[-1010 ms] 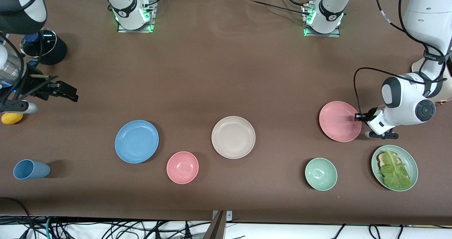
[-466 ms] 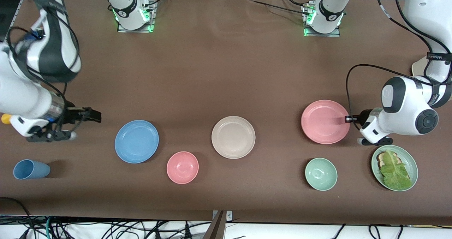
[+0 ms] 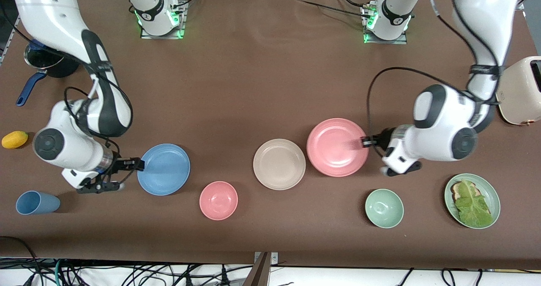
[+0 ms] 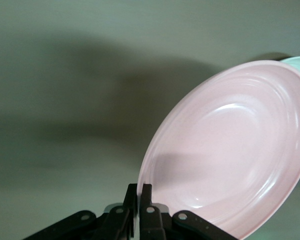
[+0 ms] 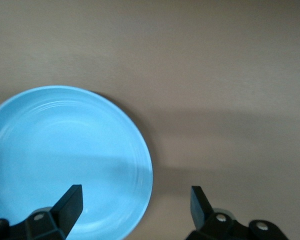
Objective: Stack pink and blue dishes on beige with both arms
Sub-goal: 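Place the pink plate on the beige plate while the right gripper reaches the blue plate, then grasp the blue plate rim with the right gripper while the left gripper withdraws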
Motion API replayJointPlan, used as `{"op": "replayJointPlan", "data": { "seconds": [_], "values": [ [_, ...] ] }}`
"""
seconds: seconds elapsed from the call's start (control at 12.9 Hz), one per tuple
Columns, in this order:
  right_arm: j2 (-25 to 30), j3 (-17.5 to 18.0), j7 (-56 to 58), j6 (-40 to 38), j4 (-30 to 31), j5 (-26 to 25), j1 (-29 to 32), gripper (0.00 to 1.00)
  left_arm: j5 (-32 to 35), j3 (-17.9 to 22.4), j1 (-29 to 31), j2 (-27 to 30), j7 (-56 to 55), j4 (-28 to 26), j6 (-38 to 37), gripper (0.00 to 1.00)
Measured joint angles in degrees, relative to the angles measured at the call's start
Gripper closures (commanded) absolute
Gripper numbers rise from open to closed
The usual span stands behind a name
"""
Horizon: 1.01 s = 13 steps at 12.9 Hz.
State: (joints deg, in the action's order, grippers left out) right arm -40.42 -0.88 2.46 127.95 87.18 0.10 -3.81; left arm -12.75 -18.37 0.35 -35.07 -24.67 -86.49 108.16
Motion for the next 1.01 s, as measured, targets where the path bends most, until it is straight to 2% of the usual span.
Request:
{"op": "replayJointPlan", "data": {
  "seconds": [0.23, 0.39, 0.47, 0.54, 0.62, 0.93, 1.01],
  "values": [
    [-4.22, -0.23, 0.00, 5.04, -0.10, 0.00, 0.27, 0.19, -0.02, 0.01, -7.57, -6.75, -5.92, 3.44, 8.76, 1.00],
    [-5.17, -0.24, 0.00, 5.44, -0.09, 0.00, 0.52, 0.25, -0.02, 0.11, -10.11, -9.64, -8.76, 4.10, 15.20, 1.00],
    [-5.23, -0.24, 0.00, 5.38, 0.04, 0.00, 0.53, 0.28, -0.02, 0.12, -10.61, -10.55, -9.36, 4.31, 17.30, 0.49],
    [-5.22, -0.23, 0.00, 5.27, 0.28, 0.00, 0.53, 0.29, -0.02, 0.24, -10.67, -10.98, -9.62, 4.51, 18.06, 0.21],
    [-5.20, -0.22, 0.00, 4.86, 0.53, 0.00, 0.53, 0.32, -0.02, 0.54, -10.53, -11.04, -9.65, 4.90, 18.22, 0.00],
    [-4.15, -0.22, 0.00, 0.55, 0.54, 0.00, 0.53, 0.36, -0.02, 1.07, -9.70, -10.16, -9.81, 7.31, 18.10, 0.00],
    [-3.90, -0.22, 0.00, 0.08, 0.54, 0.00, 0.53, 0.41, -0.02, 1.41, -9.46, -9.35, -9.88, 7.43, 17.53, 0.00]
  ]
}}
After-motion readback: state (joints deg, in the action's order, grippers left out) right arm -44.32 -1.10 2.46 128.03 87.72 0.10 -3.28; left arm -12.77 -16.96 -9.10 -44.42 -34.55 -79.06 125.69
